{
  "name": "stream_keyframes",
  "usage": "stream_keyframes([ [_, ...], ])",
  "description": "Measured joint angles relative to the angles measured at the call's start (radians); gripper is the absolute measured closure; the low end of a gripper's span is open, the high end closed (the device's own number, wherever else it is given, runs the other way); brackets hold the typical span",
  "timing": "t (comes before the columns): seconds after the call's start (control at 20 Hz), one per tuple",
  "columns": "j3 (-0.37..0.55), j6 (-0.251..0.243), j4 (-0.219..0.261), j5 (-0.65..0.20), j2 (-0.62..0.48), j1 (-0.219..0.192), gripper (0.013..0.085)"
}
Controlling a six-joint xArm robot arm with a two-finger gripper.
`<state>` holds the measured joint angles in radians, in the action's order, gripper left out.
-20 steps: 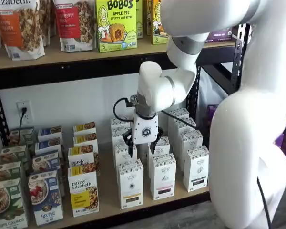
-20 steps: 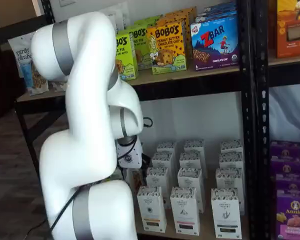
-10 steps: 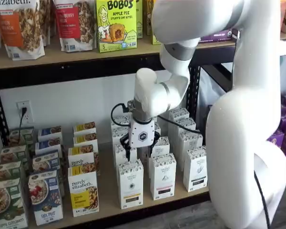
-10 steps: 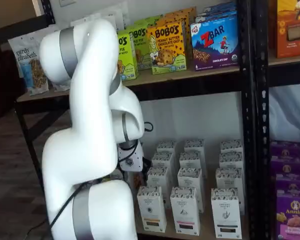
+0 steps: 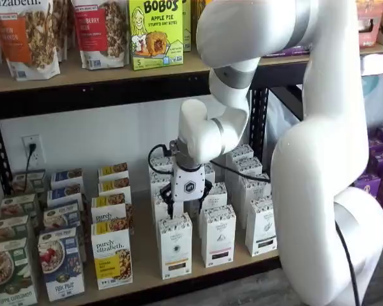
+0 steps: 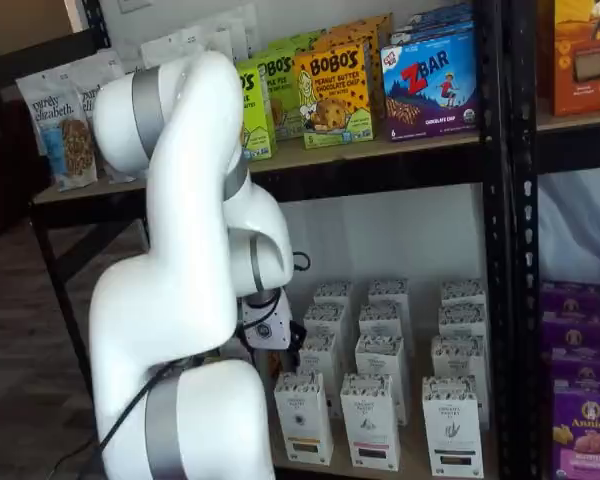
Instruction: Pick up the white box with a yellow strip in the middle, on the bottom shelf, the fourth box from the left
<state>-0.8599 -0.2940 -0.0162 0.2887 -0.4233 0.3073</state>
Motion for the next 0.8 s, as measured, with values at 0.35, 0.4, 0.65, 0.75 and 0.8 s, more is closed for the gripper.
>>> stream_keyframes([
  [0.35, -0.05, -0.008, 0.02, -0.025, -0.062, -0.011, 0.013],
  [0.4, -0.061, -0.005, 0.02, -0.025, -0.073, -0.013, 0.013],
  [0.65, -0.098, 0.006, 0.013, -0.03, -0.108, -0.017, 0.013],
  [0.75, -0.111, 0.01, 0.008, -0.035, -0.12, -0.016, 0.013],
  [0.8, -0.118, 0.012, 0.006, -0.033, -0.125, -0.016, 0.013],
])
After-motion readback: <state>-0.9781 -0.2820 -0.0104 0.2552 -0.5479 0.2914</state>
